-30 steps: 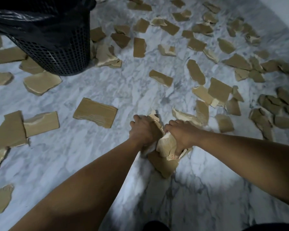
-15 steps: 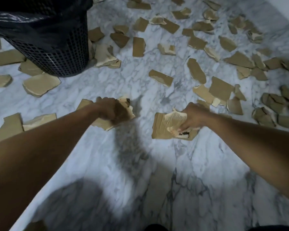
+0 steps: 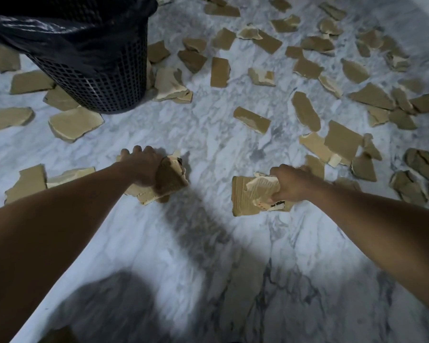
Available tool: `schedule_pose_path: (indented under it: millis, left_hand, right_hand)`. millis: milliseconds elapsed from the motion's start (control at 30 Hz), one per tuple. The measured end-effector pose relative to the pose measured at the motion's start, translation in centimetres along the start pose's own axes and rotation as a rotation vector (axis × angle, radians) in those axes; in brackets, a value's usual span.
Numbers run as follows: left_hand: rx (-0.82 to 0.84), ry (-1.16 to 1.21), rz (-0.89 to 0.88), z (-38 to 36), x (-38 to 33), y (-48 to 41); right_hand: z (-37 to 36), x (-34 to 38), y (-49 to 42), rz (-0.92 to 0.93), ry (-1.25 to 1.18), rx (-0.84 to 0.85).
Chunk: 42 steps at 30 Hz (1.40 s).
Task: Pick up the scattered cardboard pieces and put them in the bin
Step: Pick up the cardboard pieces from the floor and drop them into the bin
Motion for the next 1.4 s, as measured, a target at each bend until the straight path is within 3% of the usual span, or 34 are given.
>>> schedule_pose_path:
  millis: [100,300,400,667,900,1100,1233,1333,1400]
  left_hand:
    - [-0.017,-0.009,-0.016,0.7,-0.5,0.2]
    - [0.004,0.269,0.09,-1.0,-2.7,0.0]
    - [-0.022,0.422,0.153,-1.9,-3.5,0.0]
    - [-0.042,0.482,0.209,-2.4,-3.7,0.1]
    - [-0.069,0.621,0.322,-2.2,-4.0,2.9]
    - [-0.038,0.78,0.253,-2.5,-2.5,6.8]
    - [-0.101,0.879,0.284,-2.3,5.0,9.8]
    - [-0.155,0.929,0.421,-2.1,13.6,12.9]
    - [-0.16,0.89,0.522,-2.4,19.5,15.7]
  right_hand:
    - [0.6,-1.3,0.1,-0.094,-0.367,-0.054]
    - [-0.1,-10.3,0.1,-0.529,-0.816,-0.164]
    - [-1.7,-12.8,1.4,-0.683,-0.854,-0.185]
    - [-1.4,-11.1,0.8,-0.677,-0.8,-0.261]
    - [1.8,-3.3,-1.5,-0.391,-0.688,-0.322]
    - [3.7,8.9,-2.3,-0.177,-0.764,-0.239]
    - [5.9,19.1,-2.2,-0.001,-0.885,-0.165]
    - [8.8,27.4,-1.1,0.189,-0.836,-0.063]
    - [10.9,33.0,0.7,0.337,-0.679,0.038]
Point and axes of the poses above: each hand's wrist, its own y-axis away from the middle knuckle, its own z-axis out of the back of the hand, x = y × z, the point moved 9 cm from there along -y, towards the middle knuckle, and after that the axes turned 5 degrees about z, right-handed, at the moved point
